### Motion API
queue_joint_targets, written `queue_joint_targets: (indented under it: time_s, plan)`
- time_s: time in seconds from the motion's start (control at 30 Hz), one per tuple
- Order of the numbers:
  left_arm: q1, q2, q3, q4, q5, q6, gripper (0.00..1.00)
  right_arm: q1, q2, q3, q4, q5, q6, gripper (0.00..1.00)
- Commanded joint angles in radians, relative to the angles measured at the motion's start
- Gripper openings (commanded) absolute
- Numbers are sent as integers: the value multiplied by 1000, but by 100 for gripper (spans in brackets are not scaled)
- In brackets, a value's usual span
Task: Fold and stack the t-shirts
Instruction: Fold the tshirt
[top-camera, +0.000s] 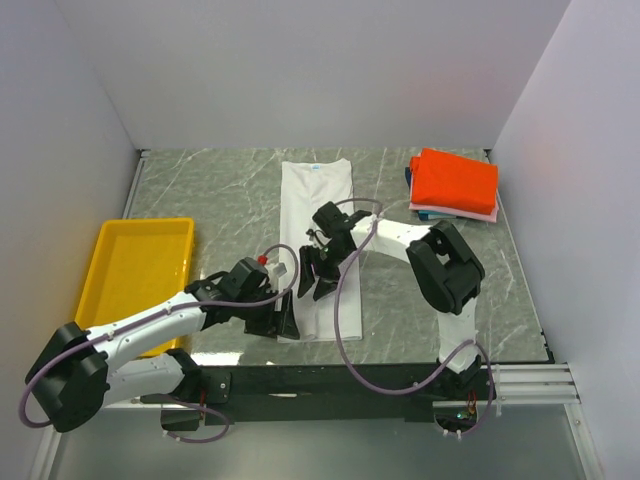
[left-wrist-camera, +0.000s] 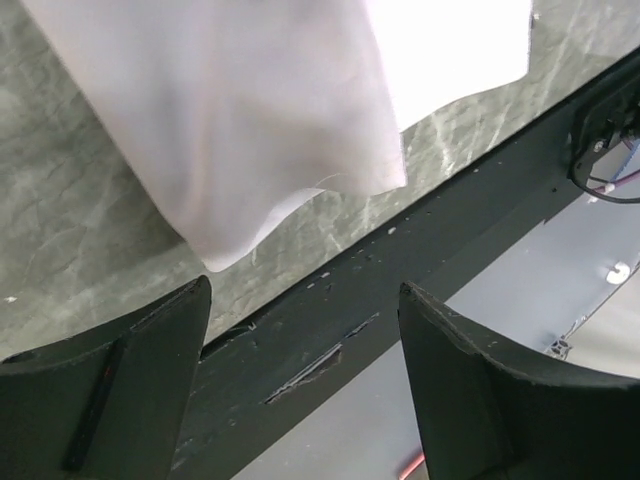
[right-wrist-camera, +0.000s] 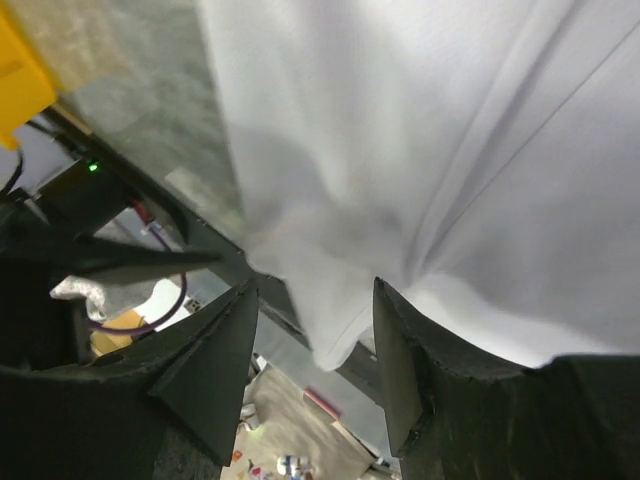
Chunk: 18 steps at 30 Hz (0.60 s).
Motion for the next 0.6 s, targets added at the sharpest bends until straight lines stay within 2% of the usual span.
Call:
queue_joint_targets:
  time_s: [0.0, 0.23, 0.43, 0.57]
  plan:
    - [-3, -27, -27, 72, -37, -35, 81, -17, -106, -5, -15, -14, -12, 57]
    - [-5, 30, -41, 118, -68, -41, 77, -42, -207, -75, -36, -9, -16, 57]
    - [-3, 19, -44, 98, -123, -67, 73, -108, -351, -265, -88, 150, -41, 55]
    - [-3, 28, -49, 92, -134, -73, 69, -109, -405, -365, -122, 234, -58, 54]
